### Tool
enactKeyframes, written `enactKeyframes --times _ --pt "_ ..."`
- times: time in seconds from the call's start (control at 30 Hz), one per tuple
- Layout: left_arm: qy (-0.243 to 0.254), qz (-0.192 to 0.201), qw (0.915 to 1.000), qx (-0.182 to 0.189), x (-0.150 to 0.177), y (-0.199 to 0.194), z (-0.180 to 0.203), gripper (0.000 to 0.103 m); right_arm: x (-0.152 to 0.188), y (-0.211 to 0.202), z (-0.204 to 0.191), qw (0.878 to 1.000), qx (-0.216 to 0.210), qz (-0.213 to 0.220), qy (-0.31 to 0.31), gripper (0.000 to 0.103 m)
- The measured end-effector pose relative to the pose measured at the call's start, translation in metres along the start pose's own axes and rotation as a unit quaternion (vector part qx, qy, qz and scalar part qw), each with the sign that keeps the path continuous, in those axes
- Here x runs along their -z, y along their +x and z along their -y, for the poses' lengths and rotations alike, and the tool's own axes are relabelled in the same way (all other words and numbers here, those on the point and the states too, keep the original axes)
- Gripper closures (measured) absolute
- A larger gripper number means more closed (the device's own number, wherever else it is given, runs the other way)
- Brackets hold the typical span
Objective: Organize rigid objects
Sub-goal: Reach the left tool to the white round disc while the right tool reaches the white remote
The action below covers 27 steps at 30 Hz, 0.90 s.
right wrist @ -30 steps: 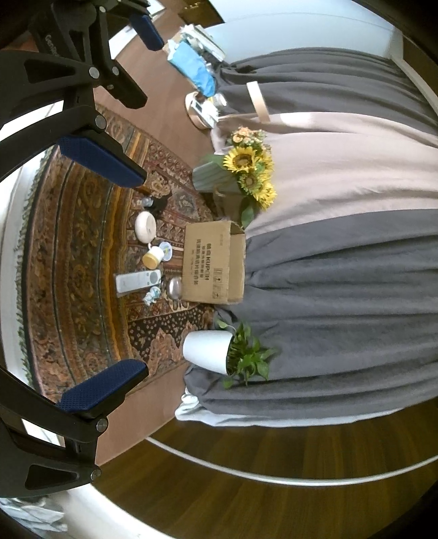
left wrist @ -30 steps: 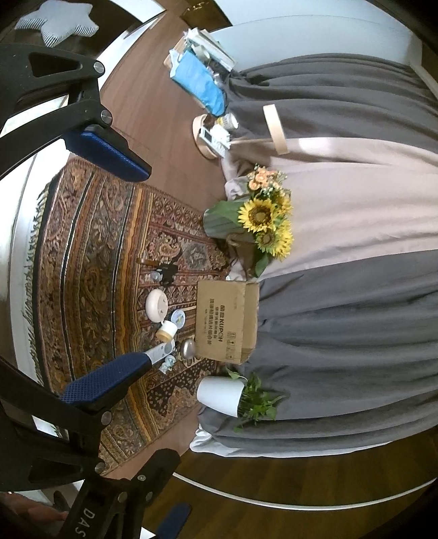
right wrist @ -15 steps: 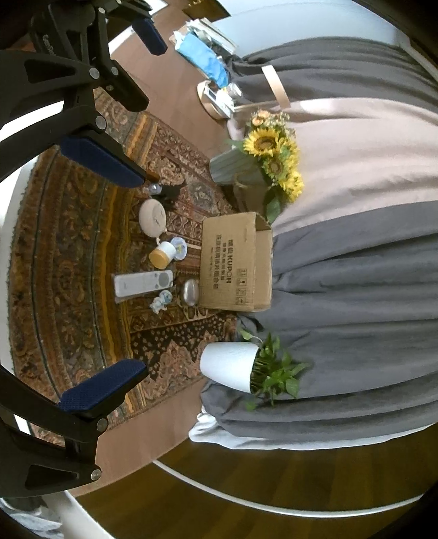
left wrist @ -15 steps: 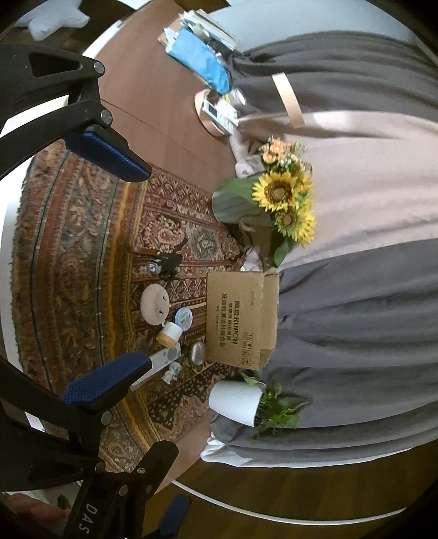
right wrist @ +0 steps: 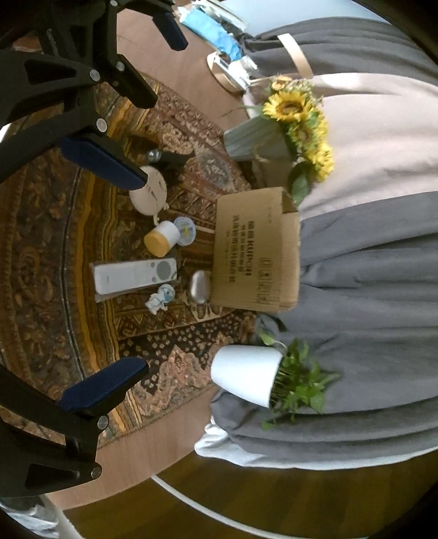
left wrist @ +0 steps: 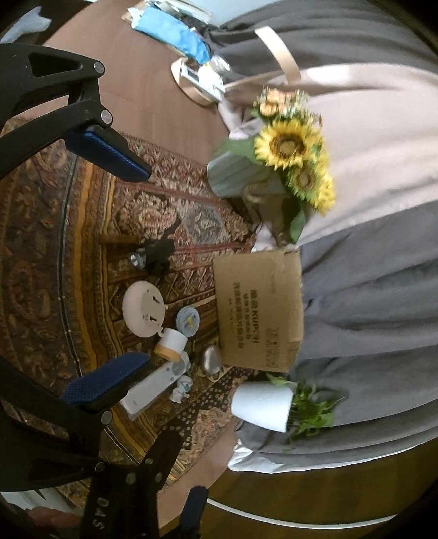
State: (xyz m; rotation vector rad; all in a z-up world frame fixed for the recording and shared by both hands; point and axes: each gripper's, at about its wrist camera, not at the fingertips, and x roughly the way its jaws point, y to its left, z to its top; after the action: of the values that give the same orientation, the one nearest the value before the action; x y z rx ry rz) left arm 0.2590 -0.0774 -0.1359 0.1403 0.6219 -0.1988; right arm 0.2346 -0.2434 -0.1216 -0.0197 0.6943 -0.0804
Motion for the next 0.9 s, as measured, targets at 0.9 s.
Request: enactKeyframes --times 0.9 --pt "0.078 -0.087 0.9857 0.121 0.01 0.132 0.026 0.02 0.02 0.144 0.013 0.991 -0.077 -0.113 0.001 0.026"
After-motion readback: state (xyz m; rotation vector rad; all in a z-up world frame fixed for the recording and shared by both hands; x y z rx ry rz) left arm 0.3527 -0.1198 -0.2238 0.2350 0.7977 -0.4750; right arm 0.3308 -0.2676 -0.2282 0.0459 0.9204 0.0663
